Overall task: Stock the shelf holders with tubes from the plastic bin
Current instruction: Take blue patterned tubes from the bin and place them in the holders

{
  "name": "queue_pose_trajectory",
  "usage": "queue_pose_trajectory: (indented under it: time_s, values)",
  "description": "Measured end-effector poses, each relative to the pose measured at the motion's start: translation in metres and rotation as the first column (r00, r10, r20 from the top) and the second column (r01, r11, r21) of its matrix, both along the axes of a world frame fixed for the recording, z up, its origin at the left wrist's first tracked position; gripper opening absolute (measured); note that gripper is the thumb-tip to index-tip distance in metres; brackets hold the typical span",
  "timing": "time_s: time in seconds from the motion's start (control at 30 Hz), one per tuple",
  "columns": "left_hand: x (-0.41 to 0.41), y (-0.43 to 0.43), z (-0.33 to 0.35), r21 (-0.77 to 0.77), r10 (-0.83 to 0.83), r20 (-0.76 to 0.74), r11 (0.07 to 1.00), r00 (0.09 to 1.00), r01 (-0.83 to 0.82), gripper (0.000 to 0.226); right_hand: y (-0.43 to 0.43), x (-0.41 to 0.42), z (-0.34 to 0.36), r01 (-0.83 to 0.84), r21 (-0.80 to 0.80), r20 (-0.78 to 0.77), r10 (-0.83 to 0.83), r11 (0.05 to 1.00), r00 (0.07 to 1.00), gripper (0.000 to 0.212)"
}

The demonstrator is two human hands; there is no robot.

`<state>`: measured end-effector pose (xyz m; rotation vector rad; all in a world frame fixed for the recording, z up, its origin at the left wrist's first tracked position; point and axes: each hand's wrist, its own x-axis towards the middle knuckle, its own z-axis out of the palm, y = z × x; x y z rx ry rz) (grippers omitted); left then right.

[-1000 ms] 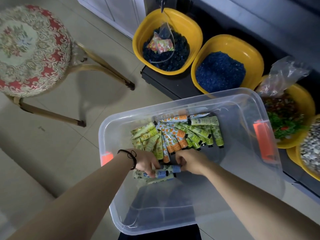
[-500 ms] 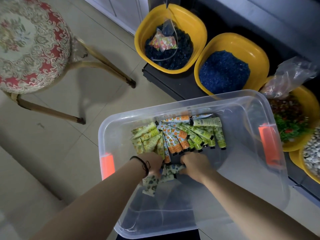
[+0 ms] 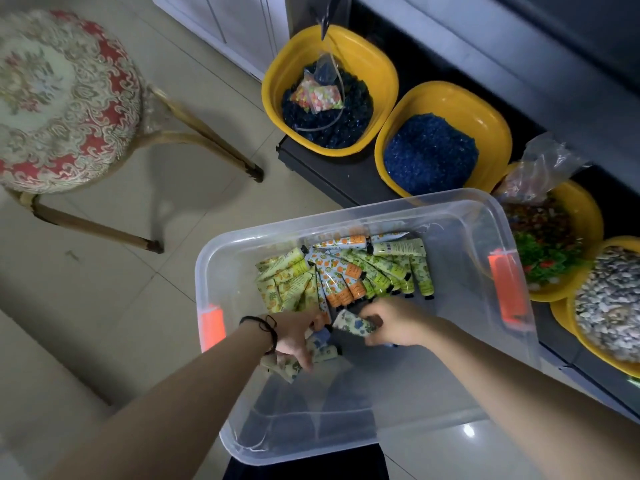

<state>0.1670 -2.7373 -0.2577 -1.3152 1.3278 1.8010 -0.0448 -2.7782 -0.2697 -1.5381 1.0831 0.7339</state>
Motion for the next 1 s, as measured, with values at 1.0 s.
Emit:
queue_pose_trajectory:
  time_s: [1.0]
  values:
    - [0.101, -0.203, 0.577, -0.843, -0.063, -0.192, 0.522, 0.979, -0.132, 0.024, -0.133, 0.077, 0.597, 0.622, -0.602, 0.626, -0.188, 0.500, 0.757, 0.015]
